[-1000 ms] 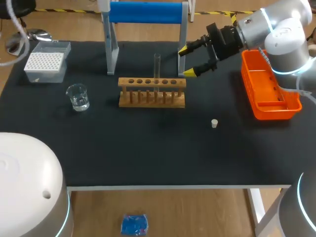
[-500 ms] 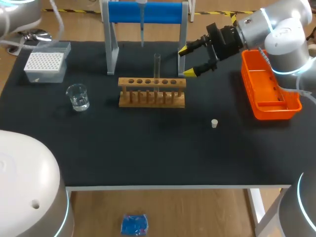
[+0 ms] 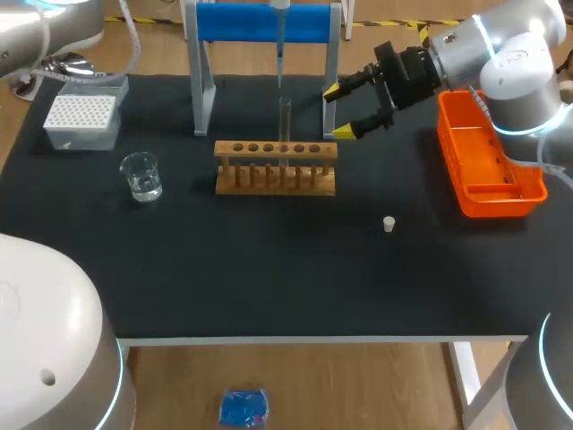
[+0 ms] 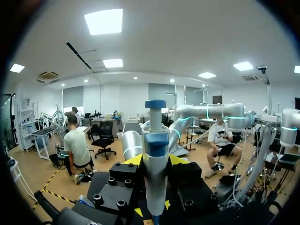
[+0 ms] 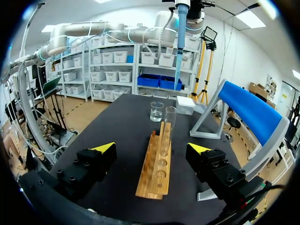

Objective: Invert the test tube, pick up the pipette, mount the tip to pipette, aspirate from beaker and dispense into the tube, eject the tip, return the pipette, and cap with the stopper.

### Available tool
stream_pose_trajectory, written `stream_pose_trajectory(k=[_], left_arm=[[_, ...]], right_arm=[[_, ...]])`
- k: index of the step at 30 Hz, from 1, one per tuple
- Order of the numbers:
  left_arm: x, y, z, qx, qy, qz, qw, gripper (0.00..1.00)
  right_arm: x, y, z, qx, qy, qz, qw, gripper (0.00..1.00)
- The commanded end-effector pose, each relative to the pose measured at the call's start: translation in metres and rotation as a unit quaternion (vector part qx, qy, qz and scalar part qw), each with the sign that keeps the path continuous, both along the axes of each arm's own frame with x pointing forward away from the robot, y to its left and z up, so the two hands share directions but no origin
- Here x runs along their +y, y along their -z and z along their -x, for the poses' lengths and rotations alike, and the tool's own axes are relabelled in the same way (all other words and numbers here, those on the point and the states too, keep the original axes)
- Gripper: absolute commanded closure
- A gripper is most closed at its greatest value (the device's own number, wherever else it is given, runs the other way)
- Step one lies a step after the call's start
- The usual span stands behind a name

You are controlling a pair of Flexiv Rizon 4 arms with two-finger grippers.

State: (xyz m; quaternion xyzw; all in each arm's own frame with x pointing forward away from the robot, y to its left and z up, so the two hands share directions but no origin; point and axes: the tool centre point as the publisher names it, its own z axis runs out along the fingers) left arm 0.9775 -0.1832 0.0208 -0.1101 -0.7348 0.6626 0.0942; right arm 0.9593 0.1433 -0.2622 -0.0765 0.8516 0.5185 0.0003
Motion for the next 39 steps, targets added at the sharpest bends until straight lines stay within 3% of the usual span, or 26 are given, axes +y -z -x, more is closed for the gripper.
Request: stream_pose_trajectory(k=[1,39], left_arm=[[0.0003,-0.0008,-0.0007,0.0,0.001,-0.001,1.0,1.0],[-0.0068,-0.0045,0.0074,-0.004,-0.004,-0.005,1.0,1.0]], right_arm=[[-0.0007,-0.0008,-0.0009,0.001,-0.002,0.001,1.0,0.0],[-0.0007,-0.0008,-0.0009,0.001,-0.002,0.001,1.0,0.0]])
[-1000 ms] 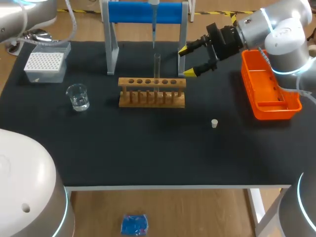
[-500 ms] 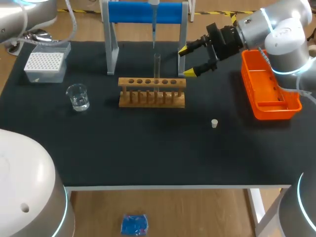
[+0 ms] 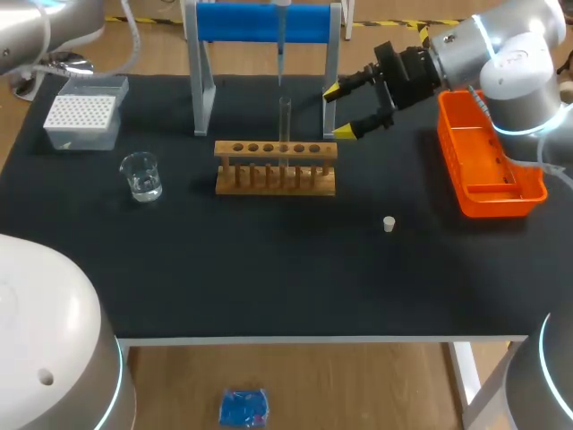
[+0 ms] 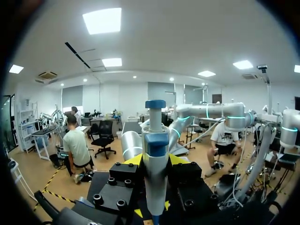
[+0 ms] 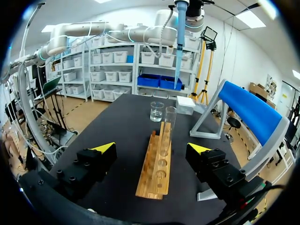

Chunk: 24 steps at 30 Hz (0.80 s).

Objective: Invert the test tube, pick up the pipette, mount the tip to pipette, aspirate from beaker and dispense into the tube, eject the tip, return the pipette, and cap with the stopper.

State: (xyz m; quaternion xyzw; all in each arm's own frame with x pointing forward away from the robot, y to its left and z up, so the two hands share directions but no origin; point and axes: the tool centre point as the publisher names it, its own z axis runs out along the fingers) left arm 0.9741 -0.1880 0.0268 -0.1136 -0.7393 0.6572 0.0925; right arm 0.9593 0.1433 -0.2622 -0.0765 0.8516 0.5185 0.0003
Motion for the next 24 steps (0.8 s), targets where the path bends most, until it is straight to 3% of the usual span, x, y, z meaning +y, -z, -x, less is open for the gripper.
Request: stream_pose_trajectory(k=[1,24], left_arm=[[-0.003,0.003,0.004,0.001,-0.006,0.002,1.0,1.0],[-0.01,0.019,0.002,0.007,-0.007,0.021,1.0,1.0]], right_arm=[[-0.001,-0.001,-0.001,0.001,-0.002,0.001,1.0,0.0],[-0.001,-0.001,-0.001,0.001,-0.002,0.001,1.0,0.0]])
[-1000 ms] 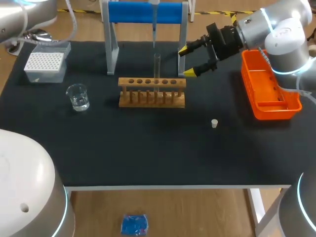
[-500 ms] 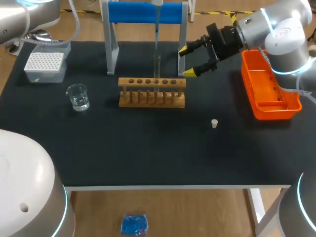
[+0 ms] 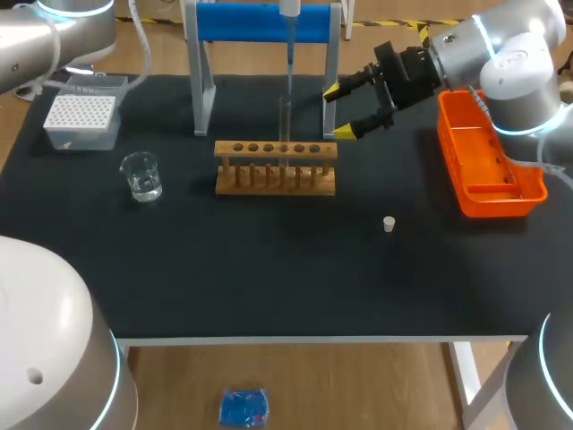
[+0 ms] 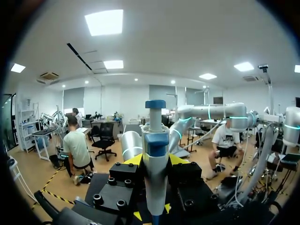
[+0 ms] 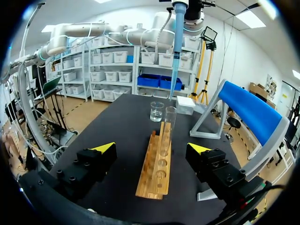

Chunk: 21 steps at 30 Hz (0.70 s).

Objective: Invert the test tube, pick up the pipette, mount the tip to pipette, aspirate from beaker and dispense into the tube, eject the tip, return the pipette, and cap with the stopper.

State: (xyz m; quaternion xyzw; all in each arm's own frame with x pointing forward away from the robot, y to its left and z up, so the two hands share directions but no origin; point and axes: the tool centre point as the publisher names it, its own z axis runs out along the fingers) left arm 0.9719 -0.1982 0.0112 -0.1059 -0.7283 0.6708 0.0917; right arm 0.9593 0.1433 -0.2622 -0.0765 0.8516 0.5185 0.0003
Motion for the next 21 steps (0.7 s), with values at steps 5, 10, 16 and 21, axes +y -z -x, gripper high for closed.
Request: stream_pose_trajectory(k=[5,10,16,21], left_arm=[[0.0,0.007,-0.001,0.002,-0.002,0.007,1.0,1.0],[0.002,0.011,-0.002,0.005,-0.004,0.01,1.0,1.0],[0.004,0.014,-0.002,0.007,-0.007,0.013,1.0,1.0],[0.006,0.018,-0.003,0.009,-0.009,0.016,1.0,1.0]], right_arm=[[-0.001,-0.001,-0.001,0.001,-0.002,0.001,1.0,0.0],[-0.001,-0.001,-0.001,0.001,-0.002,0.001,1.0,0.0],[-0.001,-0.001,-0.001,0.001,-0.002,0.001,1.0,0.0],[-0.001,-0.001,-0.001,0.001,-0.002,0.001,1.0,0.0]])
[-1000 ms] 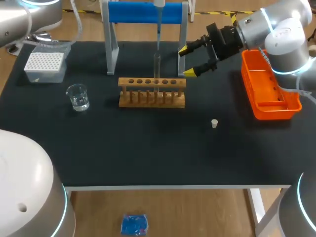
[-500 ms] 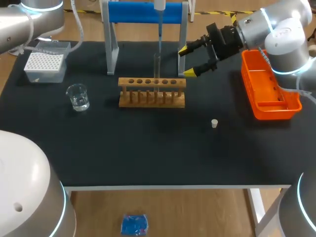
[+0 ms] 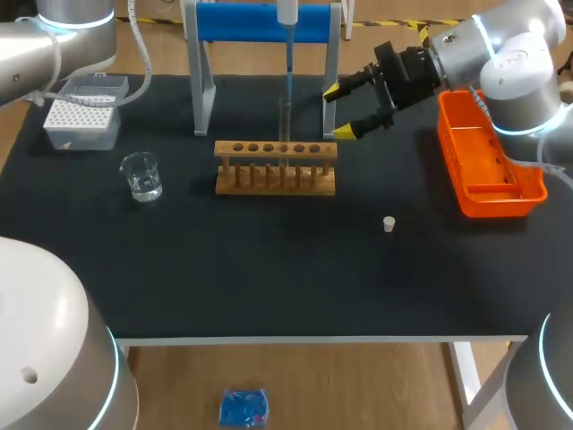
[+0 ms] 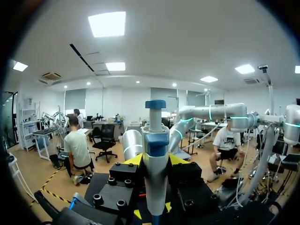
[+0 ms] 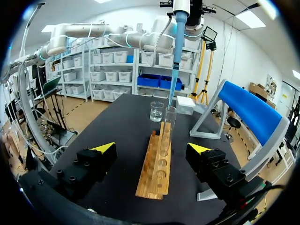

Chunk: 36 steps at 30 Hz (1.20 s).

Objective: Invert the test tube, pick up the pipette, mount the tip to pipette, aspirate from beaker and dispense into the tube, eject the tip, return the pipette, and cap with the stopper.

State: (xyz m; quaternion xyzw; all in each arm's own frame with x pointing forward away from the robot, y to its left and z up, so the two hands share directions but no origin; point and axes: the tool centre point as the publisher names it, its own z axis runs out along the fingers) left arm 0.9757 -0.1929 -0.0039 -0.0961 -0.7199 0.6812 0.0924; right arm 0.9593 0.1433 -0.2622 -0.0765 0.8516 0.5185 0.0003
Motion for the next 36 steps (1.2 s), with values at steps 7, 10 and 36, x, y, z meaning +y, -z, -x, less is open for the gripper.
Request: stream_pose_trajectory(k=[7,10,36], left_arm=[[0.003,0.007,0.001,0.004,-0.006,0.009,1.0,1.0],[0.004,0.008,0.001,0.005,-0.006,0.01,1.0,1.0],[0.01,0.015,-0.002,0.015,-0.021,-0.008,1.0,1.0]], right_arm=[[-0.001,-0.001,-0.001,0.001,-0.002,0.001,1.0,0.0],[-0.001,-0.001,-0.001,0.001,-0.002,0.001,1.0,0.0],[-0.001,-0.001,-0.001,0.001,-0.002,0.001,1.0,0.0]])
